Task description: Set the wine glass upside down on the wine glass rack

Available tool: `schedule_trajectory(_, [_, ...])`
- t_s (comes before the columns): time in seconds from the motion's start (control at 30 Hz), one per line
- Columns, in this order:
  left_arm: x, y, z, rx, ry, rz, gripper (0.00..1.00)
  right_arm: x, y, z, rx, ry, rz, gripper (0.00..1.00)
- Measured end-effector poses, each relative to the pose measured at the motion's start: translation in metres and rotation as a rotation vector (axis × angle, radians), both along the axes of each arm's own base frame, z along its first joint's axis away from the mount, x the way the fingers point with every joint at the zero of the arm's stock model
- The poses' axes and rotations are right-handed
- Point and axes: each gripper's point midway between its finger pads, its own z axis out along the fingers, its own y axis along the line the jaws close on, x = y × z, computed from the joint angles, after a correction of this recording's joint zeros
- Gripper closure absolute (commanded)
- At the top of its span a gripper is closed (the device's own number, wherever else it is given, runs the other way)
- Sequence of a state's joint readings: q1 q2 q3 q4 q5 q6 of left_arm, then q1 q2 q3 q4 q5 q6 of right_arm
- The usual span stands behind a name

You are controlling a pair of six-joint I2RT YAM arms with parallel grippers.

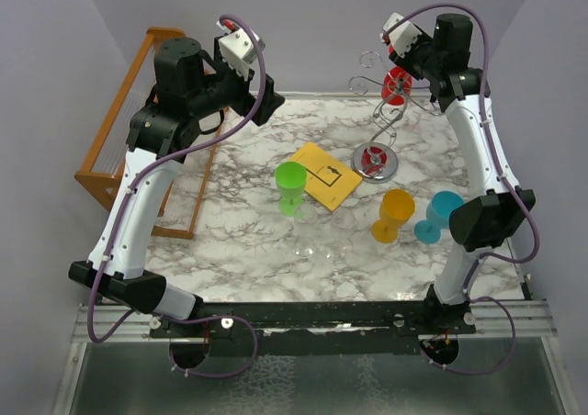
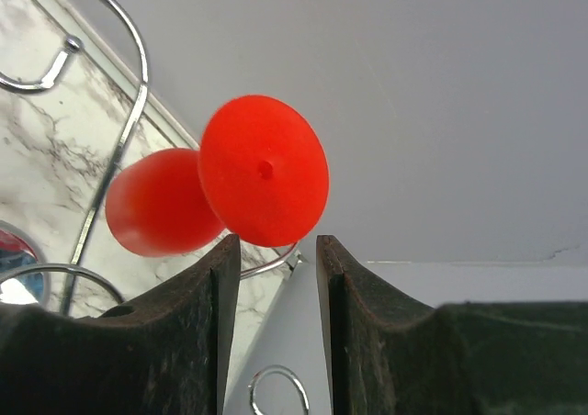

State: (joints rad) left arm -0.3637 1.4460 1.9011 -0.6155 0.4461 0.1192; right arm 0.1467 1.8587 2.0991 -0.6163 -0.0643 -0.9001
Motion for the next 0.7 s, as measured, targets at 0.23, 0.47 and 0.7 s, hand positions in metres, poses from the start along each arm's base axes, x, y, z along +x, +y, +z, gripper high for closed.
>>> schedule_trajectory(0.23, [0.0, 0.0, -0.001, 0.004, -0.003, -0.001, 0.1, -0.001, 0.009, 0.005, 0.066, 0.009, 0.024, 0.61])
schedule_trajectory(0.47, [0.002, 0.0, -0.011, 0.015, 0.017, -0.002, 0.1, -0.001, 0.007, 0.002, 0.096, 0.018, -0.005, 0.61])
schedule_trajectory(0.7, [0.007, -0.002, -0.042, 0.04, 0.076, -0.002, 0.1, -0.007, -0.024, 0.007, 0.074, -0.048, -0.176, 0.55])
